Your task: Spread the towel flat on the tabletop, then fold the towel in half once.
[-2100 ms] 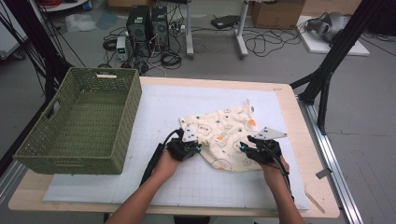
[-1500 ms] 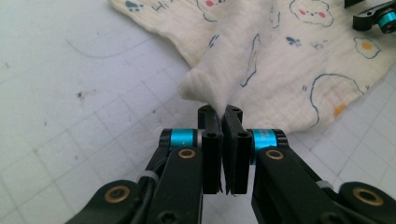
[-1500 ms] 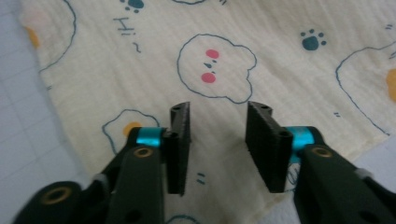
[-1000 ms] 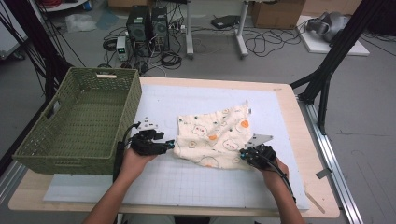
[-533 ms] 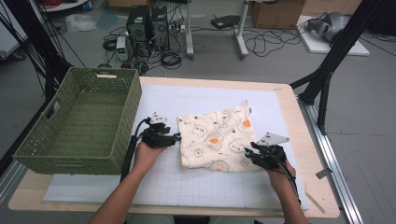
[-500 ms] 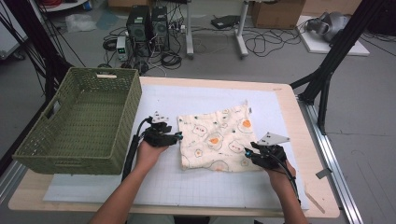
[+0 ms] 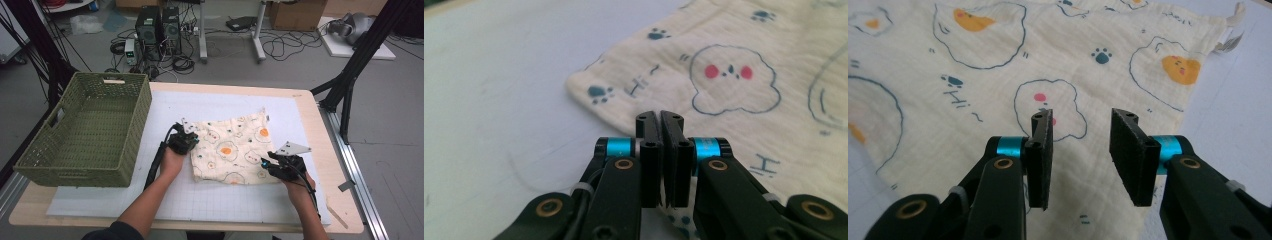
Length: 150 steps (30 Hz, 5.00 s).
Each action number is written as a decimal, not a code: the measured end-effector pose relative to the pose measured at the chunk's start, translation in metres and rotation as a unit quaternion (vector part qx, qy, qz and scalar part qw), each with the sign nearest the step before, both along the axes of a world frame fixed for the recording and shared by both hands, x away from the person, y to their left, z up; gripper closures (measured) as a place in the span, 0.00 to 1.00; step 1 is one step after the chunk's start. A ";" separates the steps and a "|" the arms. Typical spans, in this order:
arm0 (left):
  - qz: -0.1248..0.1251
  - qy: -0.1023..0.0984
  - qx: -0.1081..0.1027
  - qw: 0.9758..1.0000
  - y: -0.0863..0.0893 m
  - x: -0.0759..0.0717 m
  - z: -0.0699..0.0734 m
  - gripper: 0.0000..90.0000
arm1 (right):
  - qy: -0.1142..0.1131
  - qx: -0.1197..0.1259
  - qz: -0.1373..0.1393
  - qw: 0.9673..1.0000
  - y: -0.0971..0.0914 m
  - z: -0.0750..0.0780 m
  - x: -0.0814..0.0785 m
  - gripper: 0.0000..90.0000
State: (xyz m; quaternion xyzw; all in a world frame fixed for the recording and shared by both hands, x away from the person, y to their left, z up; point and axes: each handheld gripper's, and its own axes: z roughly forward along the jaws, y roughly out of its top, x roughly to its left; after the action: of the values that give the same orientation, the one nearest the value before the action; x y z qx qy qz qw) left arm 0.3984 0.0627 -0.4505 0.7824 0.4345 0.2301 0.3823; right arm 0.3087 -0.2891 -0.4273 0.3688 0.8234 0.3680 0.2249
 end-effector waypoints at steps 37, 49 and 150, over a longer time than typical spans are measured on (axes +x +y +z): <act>-0.047 0.018 -0.035 0.998 0.038 -0.044 0.013 0.52 | 0.015 0.006 -0.073 0.997 0.001 -0.010 0.004 0.75; -0.085 0.053 -0.054 0.994 0.047 -0.081 0.004 0.64 | 0.033 0.002 -0.034 0.999 -0.006 -0.011 -0.015 0.68; -0.058 -0.042 -0.156 0.985 0.067 -0.058 0.033 0.22 | -0.018 0.064 -0.060 0.996 -0.017 0.006 -0.018 0.13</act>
State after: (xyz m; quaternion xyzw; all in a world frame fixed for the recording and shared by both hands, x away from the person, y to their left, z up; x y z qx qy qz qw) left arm 0.3400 0.1297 -0.4173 0.7266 0.4022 0.1695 0.5307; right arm 0.2903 -0.3062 -0.4212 0.4249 0.7703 0.4120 0.2371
